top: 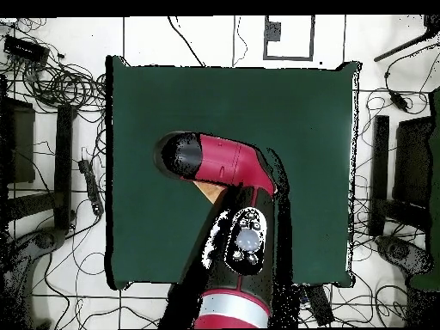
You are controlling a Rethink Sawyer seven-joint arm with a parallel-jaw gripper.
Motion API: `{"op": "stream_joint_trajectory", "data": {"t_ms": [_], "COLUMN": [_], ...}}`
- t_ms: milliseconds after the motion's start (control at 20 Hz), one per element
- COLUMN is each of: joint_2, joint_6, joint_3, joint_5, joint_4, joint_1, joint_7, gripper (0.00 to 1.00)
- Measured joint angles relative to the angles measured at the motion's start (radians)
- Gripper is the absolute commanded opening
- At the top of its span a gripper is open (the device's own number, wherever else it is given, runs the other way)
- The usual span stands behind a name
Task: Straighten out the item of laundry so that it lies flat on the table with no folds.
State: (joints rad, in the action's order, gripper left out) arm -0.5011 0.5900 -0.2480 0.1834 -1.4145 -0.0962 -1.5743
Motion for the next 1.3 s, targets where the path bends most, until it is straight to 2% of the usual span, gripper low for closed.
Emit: {"op": "stream_joint_trajectory", "data": {"t_ms": [650, 1300], "joint_2": [0.06, 0.073], "joint_6": [0.0, 0.0], "joint_3": [0.0, 0.0], "joint_5": [0.015, 0.037], "joint_4": [0.05, 0.065], "joint_1": [-0.034, -0.042], "joint_7": [0.0, 0.0], "gripper": [0.0, 0.0]}}
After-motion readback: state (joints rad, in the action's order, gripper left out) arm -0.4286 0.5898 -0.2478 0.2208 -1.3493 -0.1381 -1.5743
